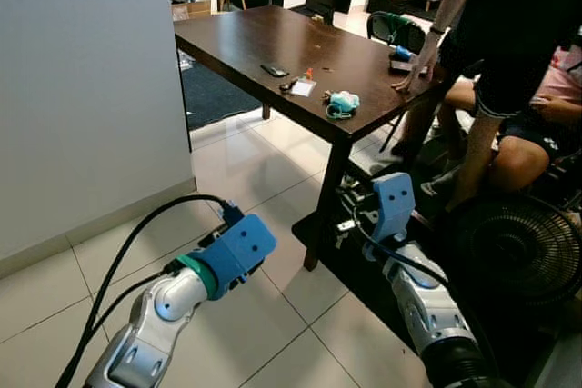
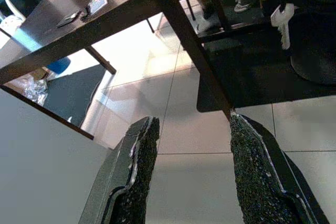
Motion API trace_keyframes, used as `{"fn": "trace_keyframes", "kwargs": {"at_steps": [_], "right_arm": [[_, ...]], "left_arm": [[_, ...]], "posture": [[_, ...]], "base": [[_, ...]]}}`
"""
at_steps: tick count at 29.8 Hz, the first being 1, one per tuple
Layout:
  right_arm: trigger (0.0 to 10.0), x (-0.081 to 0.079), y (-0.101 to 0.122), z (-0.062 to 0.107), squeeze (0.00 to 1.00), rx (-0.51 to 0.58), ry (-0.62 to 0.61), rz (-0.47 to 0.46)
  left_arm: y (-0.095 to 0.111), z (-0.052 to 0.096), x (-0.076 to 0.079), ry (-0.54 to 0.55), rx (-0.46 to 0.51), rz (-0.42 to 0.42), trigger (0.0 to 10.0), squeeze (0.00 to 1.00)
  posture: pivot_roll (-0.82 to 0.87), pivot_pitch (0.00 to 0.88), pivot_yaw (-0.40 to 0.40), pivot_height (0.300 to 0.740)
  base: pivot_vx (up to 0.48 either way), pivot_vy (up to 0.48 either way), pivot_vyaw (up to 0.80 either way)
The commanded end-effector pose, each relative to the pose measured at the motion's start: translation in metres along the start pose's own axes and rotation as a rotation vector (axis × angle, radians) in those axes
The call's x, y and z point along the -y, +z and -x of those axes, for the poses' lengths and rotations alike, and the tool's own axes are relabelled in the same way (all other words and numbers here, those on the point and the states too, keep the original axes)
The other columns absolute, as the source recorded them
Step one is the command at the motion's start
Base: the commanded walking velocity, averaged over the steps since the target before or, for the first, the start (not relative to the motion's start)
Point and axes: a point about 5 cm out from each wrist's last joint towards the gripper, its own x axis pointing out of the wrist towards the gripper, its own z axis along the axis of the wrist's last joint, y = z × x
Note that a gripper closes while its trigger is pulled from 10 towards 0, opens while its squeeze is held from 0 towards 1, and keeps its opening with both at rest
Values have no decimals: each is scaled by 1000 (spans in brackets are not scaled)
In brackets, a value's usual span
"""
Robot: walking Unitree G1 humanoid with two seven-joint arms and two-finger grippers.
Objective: Hang keys on a hook
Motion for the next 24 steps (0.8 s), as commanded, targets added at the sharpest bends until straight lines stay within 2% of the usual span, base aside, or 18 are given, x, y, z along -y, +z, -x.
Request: {"fn": "trace_keyframes", "kwargs": {"at_steps": [1,8,10,11,12,13,14,15,16,18,22,24], "right_arm": [[10000,1,-3,0,0,-22,3,0],[10000,1,-1,-2,0,-8,-2,-9],[10000,1,1,-2,0,2,-4,-13],[10000,1,4,-2,0,20,-7,-20],[10000,1,4,-2,0,20,-7,-20],[10000,1,7,-3,0,39,-12,-27],[10000,1,7,-3,0,39,-12,-27],[10000,1,12,-4,0,65,-22,-29],[10000,1,12,-4,0,65,-22,-29],[10000,-1,23,-10,0,112,-35,-33],[10000,-5,34,-15,0,152,-31,-39],[10000,-7,43,-17,0,189,-35,-49]], "left_arm": [[1,0,-1,2,-2,-5,10000,0],[1,-1,-4,17,-1,-5,10000,0],[3,-1,-8,46,3,21,10000,0],[5,-2,-14,94,5,75,10000,0],[5,-2,-14,94,5,75,10000,0],[7,-2,-21,143,7,128,10000,0],[7,-2,-21,143,7,128,10000,0],[11,-1,-31,207,14,180,10000,0],[11,-1,-31,207,14,180,10000,0],[21,-1,-46,312,39,212,10000,0],[35,0,-55,361,83,230,10000,0],[50,-1,-61,402,138,251,10000,0]], "posture": [[62,4,1,740],[60,3,12,740],[64,7,11,740],[72,10,10,740],[72,10,10,740],[73,11,11,740],[73,11,11,740],[76,17,11,740],[76,17,11,740],[84,17,13,740],[88,21,16,740],[97,29,21,740]], "base": [[0,0,0],[0,0,0],[0,0,0],[0,0,0],[0,0,0],[0,0,0],[0,0,0],[0,0,0],[0,0,0],[0,0,0],[0,0,0],[0,0,0]]}}
